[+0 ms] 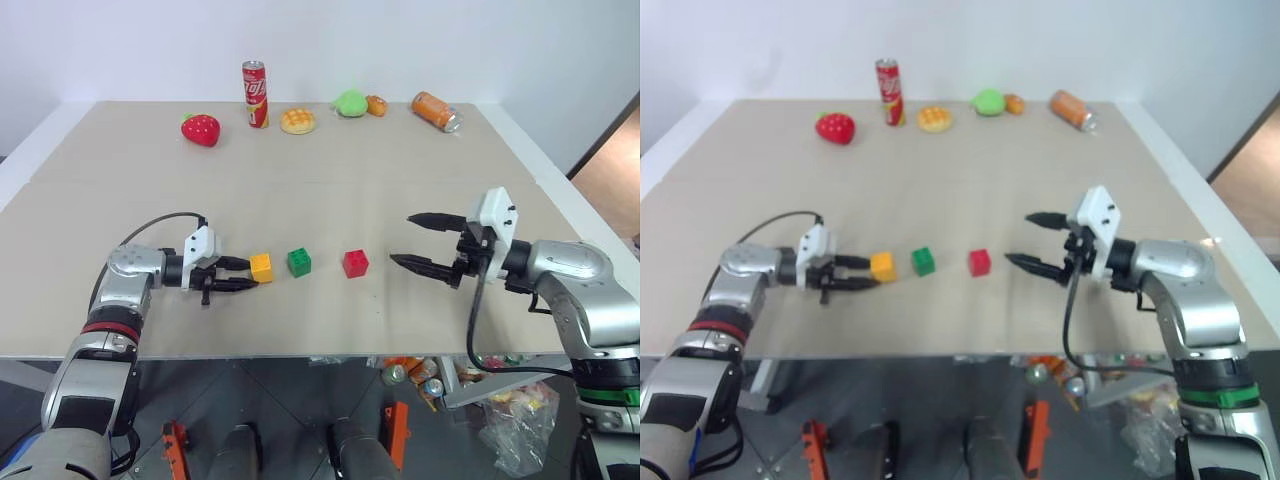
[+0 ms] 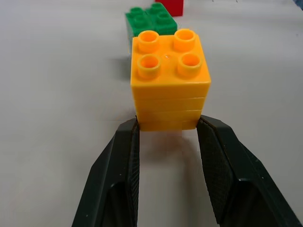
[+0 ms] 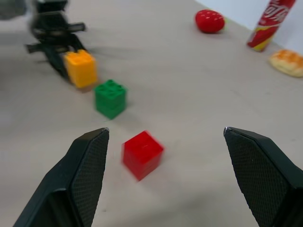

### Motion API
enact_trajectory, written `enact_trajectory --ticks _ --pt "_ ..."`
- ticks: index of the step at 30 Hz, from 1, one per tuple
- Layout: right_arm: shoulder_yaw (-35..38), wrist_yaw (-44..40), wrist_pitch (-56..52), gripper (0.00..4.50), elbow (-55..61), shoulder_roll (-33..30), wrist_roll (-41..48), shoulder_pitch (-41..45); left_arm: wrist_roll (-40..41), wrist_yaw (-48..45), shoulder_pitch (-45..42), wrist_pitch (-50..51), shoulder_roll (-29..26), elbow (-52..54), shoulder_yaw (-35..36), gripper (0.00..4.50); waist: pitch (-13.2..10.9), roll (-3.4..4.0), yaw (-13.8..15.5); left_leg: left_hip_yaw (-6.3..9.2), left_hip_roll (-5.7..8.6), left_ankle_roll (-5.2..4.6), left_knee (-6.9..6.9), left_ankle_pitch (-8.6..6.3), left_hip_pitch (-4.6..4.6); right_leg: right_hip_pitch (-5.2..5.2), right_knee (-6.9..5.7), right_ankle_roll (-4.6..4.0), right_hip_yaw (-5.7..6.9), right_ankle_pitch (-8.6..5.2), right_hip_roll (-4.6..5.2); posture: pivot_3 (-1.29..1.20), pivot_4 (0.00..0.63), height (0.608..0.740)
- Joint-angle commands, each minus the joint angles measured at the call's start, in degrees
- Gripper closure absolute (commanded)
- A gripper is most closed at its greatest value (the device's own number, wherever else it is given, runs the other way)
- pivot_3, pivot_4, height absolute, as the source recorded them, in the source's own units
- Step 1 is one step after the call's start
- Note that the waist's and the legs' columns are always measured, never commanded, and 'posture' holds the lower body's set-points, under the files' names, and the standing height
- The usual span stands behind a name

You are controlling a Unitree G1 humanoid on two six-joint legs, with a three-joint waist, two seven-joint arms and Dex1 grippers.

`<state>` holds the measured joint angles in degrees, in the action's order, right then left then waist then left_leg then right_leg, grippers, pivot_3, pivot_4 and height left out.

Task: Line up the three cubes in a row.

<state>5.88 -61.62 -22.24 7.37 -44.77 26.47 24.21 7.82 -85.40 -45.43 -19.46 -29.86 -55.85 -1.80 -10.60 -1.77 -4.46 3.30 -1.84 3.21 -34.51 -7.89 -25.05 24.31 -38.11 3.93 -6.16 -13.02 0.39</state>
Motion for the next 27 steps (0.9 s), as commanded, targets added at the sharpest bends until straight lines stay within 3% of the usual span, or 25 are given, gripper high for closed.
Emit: enact_trajectory --ticks 1,27 --pt "2.47 -2.38 -1.83 0.47 5.10 -1.93 4.09 -1.10 -0.41 0.02 -1.88 -2.04 -0.16 -1.66 0.26 3.25 0.00 0.00 -0.01 0.01 0.00 0.00 0.00 0.00 0.00 0.00 0.00 0.00 0.00 0.00 0.00 0.00 0.150 0.740" --pt "0.04 -0.74 0.09 0.47 1.95 -0.79 1.25 0.62 -1.96 0.63 -2.16 -4.42 -4.79 -7.85 1.69 3.25 0.00 0.00 -0.11 -0.02 -0.05 -0.03 -0.06 0.02 0.04 0.01 -0.01 -0.10 0.00 0.10 -0.05 0.00 0.150 0.740"
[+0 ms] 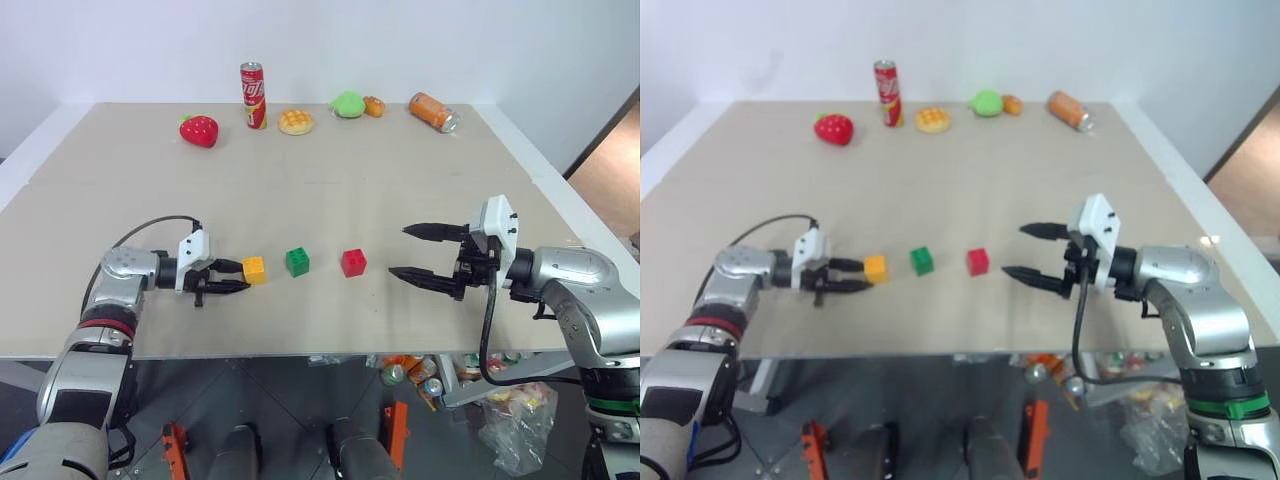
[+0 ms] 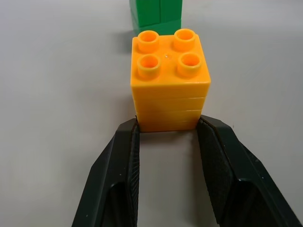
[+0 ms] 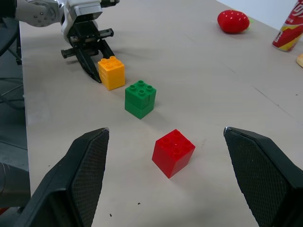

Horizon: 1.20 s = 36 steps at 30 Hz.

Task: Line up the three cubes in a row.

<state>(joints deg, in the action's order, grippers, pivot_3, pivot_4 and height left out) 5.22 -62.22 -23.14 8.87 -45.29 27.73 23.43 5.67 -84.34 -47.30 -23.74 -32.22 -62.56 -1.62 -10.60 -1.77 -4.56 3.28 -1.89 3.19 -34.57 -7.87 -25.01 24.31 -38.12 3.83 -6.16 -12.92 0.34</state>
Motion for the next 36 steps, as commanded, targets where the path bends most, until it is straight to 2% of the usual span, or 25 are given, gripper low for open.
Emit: enact_trajectory --ticks 1,7,23,35,36 --pt "0.62 -0.20 1.09 0.47 0.35 -0.27 -0.06 1.46 0.20 -0.42 -0.28 -0.16 -2.73 -1.33 1.55 3.25 0.00 0.00 -0.01 0.00 0.00 0.00 0.00 0.00 0.00 0.00 0.00 0.00 0.00 0.00 0.00 0.00 0.150 0.740" --pt "0.14 -0.21 1.26 0.47 -0.03 -0.17 -0.20 2.08 -0.09 -0.17 -0.25 -0.54 -2.90 -2.10 1.45 3.25 0.00 0.00 0.03 -0.01 0.00 0.00 0.00 0.00 -0.02 0.00 0.00 0.00 0.00 0.00 0.01 0.00 0.150 0.740" --pt "0.58 0.13 1.34 0.47 0.25 -0.33 -0.63 1.86 -1.22 -1.33 -2.58 -0.60 2.01 -1.83 0.38 3.25 0.00 0.00 0.74 -0.01 0.07 0.00 -0.01 0.00 -0.07 -0.02 0.02 0.06 0.01 -0.04 0.08 0.00 0.150 0.740" --pt "0.93 0.42 1.31 0.47 0.48 -0.54 -0.61 1.37 -3.66 2.45 -5.19 -0.71 -0.29 -5.69 0.78 3.25 0.00 0.00 0.36 0.01 0.06 -0.02 -0.01 0.02 -0.03 -0.02 0.01 0.02 0.01 0.01 0.05 0.00 0.150 0.740" --pt "0.91 0.42 1.33 0.47 0.39 -0.54 -0.65 1.46 -3.61 2.16 -5.16 -0.35 -0.30 -5.76 0.85 2.22 0.00 0.00 0.34 0.01 0.06 -0.03 -0.01 0.02 -0.03 -0.02 0.01 0.02 0.01 0.02 0.05 0.00 0.150 0.740"
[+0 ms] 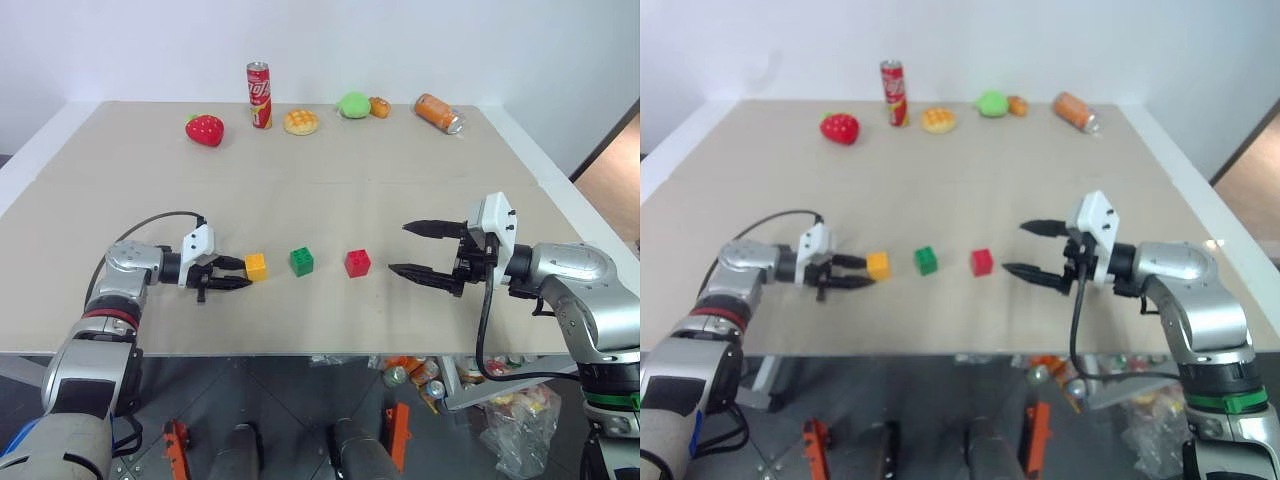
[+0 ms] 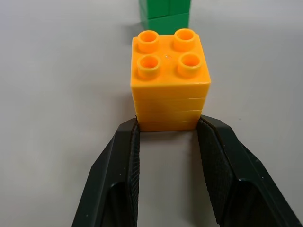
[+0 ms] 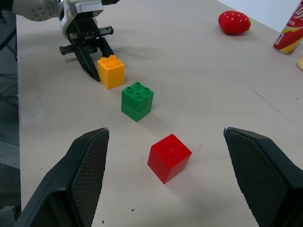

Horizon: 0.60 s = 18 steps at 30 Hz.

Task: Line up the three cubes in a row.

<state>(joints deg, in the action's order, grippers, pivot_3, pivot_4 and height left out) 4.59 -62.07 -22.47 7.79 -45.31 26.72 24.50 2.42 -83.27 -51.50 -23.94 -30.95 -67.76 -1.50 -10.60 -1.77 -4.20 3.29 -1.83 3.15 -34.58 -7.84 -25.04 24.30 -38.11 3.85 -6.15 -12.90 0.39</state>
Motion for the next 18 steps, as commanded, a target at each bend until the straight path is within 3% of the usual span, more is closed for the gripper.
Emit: enact_trajectory --ticks 1,6,7,10,14,18 --pt "1.49 0.28 0.66 0.47 1.38 -0.51 0.33 0.50 -0.32 0.76 -0.89 0.17 -1.62 -0.62 0.75 1.96 0.00 0.00 -0.07 0.00 0.00 0.00 0.00 0.00 0.00 0.00 0.00 0.00 0.00 0.00 0.00 0.00 0.150 0.740" --pt "1.16 0.01 0.92 0.47 0.89 -0.45 0.13 1.00 1.29 -0.08 0.18 0.20 -1.66 0.57 1.94 0.21 0.00 0.00 -0.19 0.00 -0.01 0.00 0.02 0.00 0.00 0.01 0.00 0.02 0.00 -0.02 0.00 0.00 0.150 0.740" --pt "1.08 -0.02 0.96 0.47 0.81 -0.43 0.07 1.09 1.59 -0.57 0.29 0.57 -1.69 0.80 2.18 0.03 0.00 0.00 -0.19 -0.01 -0.01 0.00 0.03 0.00 -0.01 0.01 0.00 0.03 0.00 -0.04 0.00 0.00 0.150 0.740" --pt "0.86 -0.35 1.12 0.47 0.46 -0.36 0.05 1.51 3.46 -2.09 1.74 1.18 -2.09 3.34 3.62 0.03 0.00 0.00 -0.20 0.00 -0.01 0.00 0.05 0.00 -0.02 0.02 0.00 0.05 0.00 -0.07 0.00 0.00 0.150 0.740" --pt "0.32 -0.92 1.63 0.47 -0.62 -0.16 -0.25 2.36 9.80 -4.43 7.59 7.69 -3.79 14.60 7.02 0.03 0.00 0.00 -0.33 0.00 -0.05 0.00 0.09 0.00 -0.02 0.04 -0.01 0.03 0.01 -0.08 -0.02 0.00 0.150 0.740" --pt "-0.09 1.29 4.33 0.47 -5.75 1.64 -2.65 4.86 14.53 1.05 18.97 22.94 -7.52 32.78 10.04 0.03 0.00 0.00 -0.76 -0.03 -0.10 0.00 0.10 0.00 0.01 0.05 -0.02 -0.01 0.00 -0.07 -0.02 0.00 0.150 0.740"
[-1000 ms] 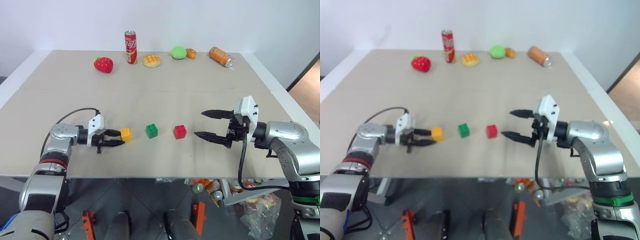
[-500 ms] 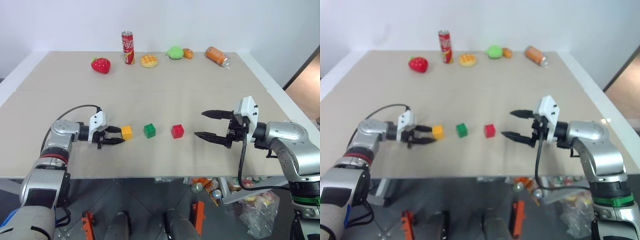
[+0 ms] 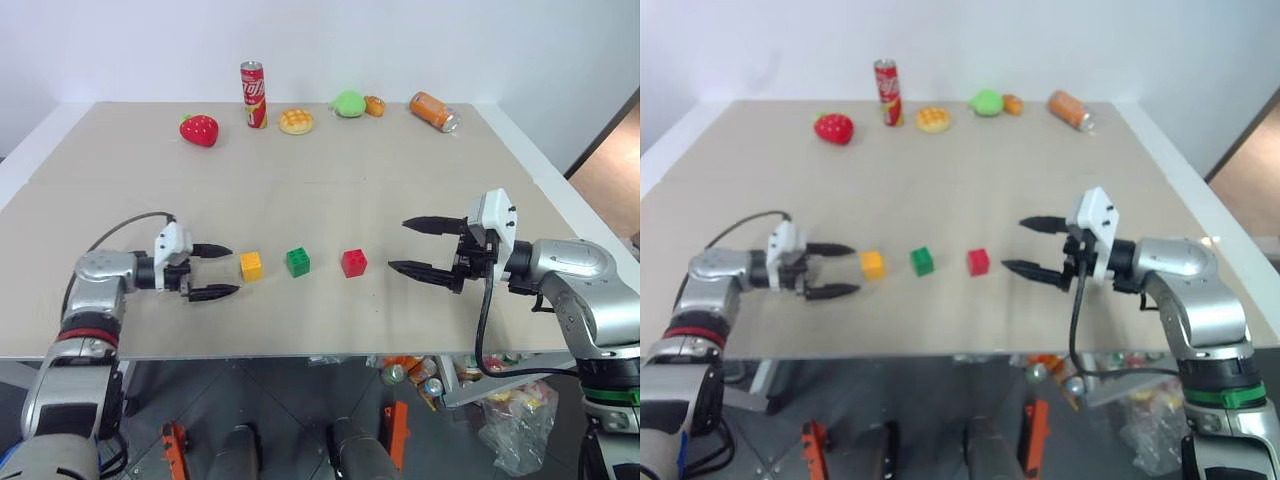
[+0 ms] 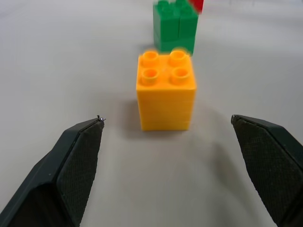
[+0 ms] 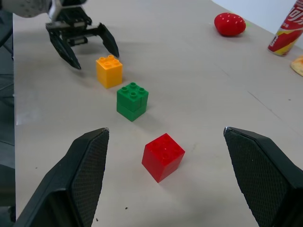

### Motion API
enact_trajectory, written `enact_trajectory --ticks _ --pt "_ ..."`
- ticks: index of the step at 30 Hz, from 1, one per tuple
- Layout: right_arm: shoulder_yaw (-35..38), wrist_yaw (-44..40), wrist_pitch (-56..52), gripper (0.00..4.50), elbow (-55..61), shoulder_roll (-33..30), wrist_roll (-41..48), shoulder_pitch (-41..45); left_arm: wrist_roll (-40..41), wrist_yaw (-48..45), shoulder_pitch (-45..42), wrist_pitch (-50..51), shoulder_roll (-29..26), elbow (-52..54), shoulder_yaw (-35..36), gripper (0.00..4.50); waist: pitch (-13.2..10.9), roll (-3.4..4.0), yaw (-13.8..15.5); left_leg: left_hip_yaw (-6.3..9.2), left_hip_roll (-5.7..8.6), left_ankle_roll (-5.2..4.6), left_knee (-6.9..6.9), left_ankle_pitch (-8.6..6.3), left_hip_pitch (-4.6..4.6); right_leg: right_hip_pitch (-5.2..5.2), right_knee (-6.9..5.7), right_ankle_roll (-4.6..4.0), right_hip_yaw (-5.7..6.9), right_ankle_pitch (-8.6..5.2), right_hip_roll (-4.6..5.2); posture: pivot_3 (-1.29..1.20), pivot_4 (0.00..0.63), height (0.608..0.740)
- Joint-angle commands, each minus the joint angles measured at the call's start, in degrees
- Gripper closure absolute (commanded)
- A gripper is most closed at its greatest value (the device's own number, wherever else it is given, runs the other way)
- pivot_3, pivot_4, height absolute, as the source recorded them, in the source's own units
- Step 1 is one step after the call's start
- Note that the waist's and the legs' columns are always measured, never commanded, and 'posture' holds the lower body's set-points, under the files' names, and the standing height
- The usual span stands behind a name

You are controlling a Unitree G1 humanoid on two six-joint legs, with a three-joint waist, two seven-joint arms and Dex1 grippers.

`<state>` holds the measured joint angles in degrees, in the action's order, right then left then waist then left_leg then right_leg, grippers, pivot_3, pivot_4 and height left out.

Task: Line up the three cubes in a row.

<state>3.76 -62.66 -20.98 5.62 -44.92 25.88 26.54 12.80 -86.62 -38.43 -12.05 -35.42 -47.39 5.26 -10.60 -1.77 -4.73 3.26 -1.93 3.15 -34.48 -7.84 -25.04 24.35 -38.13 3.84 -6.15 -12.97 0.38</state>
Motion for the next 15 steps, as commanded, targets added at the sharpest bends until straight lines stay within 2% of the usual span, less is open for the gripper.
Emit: enact_trajectory --ticks 1,4,7,10,15 --pt "0.99 4.66 4.02 0.47 -6.67 2.59 -3.37 4.39 4.99 9.38 8.55 15.72 -3.17 16.70 4.94 0.03 0.00 0.00 -0.26 -0.05 -0.04 0.00 0.00 0.00 0.03 -0.01 -0.01 -0.01 -0.02 0.01 0.00 0.00 0.150 0.740" --pt "1.70 12.50 6.61 0.47 -15.36 5.78 -7.86 8.18 8.23 22.23 13.01 26.22 -1.70 26.02 10.05 0.03 0.00 -0.01 -0.13 -0.04 -0.07 -0.02 -0.05 0.01 0.07 -0.04 -0.02 -0.06 0.03 0.08 0.00 0.00 0.150 0.740" --pt "2.51 24.24 8.60 0.47 -24.41 9.11 -13.47 10.61 13.17 38.17 16.12 33.51 2.90 35.94 18.08 0.03 0.00 -0.02 0.53 -0.05 -0.09 -0.10 -0.07 0.12 0.05 -0.08 -0.01 -0.10 0.14 0.15 0.02 0.00 0.150 0.740" --pt "4.60 30.83 9.20 0.47 -26.05 12.04 -14.17 10.41 16.44 46.94 18.55 37.86 6.37 43.71 21.88 0.03 0.01 -0.02 0.67 -0.06 -0.07 -0.07 -0.07 0.18 0.02 -0.11 0.01 -0.06 0.15 0.17 0.06 0.00 0.150 0.740" --pt "8.30 40.73 9.02 0.47 -28.36 16.91 -13.78 10.93 17.69 56.90 21.11 39.06 11.12 50.11 22.91 0.03 0.01 -0.02 0.52 -0.10 -0.05 -0.07 0.01 0.18 0.01 -0.10 0.03 0.08 0.09 0.16 0.05 0.00 0.150 0.740"
